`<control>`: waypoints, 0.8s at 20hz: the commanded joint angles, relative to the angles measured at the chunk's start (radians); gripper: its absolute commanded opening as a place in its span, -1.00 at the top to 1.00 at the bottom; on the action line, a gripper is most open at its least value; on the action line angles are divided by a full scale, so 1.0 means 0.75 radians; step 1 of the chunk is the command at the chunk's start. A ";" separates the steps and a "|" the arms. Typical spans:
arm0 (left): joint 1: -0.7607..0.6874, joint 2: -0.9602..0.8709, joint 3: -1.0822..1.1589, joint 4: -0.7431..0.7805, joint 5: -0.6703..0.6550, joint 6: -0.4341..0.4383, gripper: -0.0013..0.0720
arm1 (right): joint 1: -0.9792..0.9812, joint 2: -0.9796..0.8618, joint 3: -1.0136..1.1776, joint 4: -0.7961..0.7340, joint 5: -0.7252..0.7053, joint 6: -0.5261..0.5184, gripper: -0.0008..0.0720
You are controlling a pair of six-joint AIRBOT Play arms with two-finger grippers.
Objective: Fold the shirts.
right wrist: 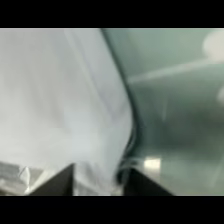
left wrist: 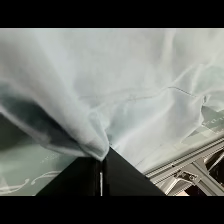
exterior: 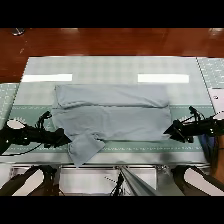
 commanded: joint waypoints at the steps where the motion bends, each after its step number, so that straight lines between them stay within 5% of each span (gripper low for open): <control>1: -0.001 0.001 0.025 -0.004 0.002 0.000 0.90 | 0.004 -0.046 0.043 0.076 0.007 -0.094 0.55; 2: -0.001 0.001 0.044 -0.005 -0.001 0.000 0.90 | 0.003 -0.046 0.062 0.110 0.034 -0.167 0.92; 11: 0.061 -0.188 0.595 -0.138 -0.063 0.003 0.90 | 0.041 -0.166 0.517 0.245 0.049 -0.143 0.92; 16: -0.037 -0.563 1.019 -0.144 -0.080 -0.177 0.90 | 0.199 -0.401 0.781 0.271 -0.043 -0.083 0.92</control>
